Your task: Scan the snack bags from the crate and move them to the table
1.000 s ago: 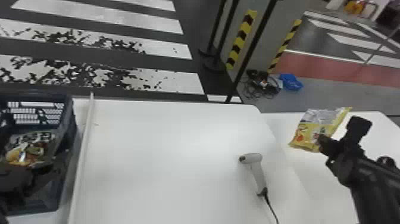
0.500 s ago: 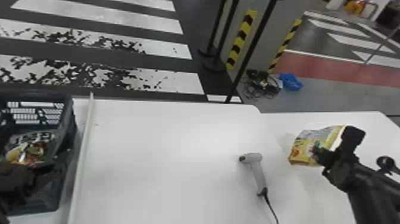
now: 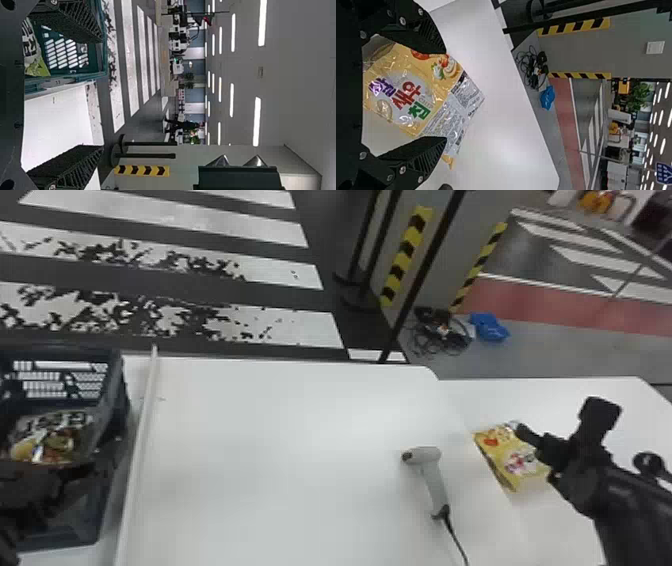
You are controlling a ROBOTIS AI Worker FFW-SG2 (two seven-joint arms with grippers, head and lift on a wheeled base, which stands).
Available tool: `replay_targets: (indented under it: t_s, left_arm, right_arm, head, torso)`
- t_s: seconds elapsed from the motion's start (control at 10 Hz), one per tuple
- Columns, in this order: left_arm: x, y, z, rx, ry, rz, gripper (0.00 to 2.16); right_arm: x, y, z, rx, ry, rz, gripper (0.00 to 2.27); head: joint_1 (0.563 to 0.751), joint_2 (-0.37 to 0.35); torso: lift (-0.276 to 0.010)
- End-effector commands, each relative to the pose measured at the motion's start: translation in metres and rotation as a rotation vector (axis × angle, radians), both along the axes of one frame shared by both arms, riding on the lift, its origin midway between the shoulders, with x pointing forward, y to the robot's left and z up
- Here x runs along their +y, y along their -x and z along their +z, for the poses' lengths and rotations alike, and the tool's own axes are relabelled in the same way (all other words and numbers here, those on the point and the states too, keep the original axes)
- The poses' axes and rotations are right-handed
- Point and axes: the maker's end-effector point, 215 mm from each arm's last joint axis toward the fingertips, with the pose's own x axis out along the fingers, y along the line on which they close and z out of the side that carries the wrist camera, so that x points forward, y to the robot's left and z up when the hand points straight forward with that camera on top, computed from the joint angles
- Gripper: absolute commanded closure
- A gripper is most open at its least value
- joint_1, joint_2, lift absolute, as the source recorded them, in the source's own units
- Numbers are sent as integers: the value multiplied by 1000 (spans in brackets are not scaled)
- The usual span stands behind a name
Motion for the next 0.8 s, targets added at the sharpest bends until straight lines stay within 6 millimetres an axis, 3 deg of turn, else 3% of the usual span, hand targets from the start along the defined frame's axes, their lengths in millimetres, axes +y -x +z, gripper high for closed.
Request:
replay_targets:
  t_s: [0.0,0.2,0.5,0.7]
  left_arm:
    - [-4,-1,0,-1,1,-6,39]
    - [-7,-2,0,0,2,-10,39]
    - [-12,1,2,-3,9,-14,39]
    - [-16,5,5,-4,15,-17,39]
  right_arm:
    - [48,-3,10,-57,-11,133,26]
    - [129,-14,32,-174,-39,294,33]
    - [221,-28,51,-246,-78,437,26]
    - [284,-24,65,-286,-87,533,26]
  head:
    - [695,-350]
    - [695,-350]
    - [695,-350]
    - [695,-350]
  torso:
    - [-95]
    - [-95]
    - [-95]
    - [-95]
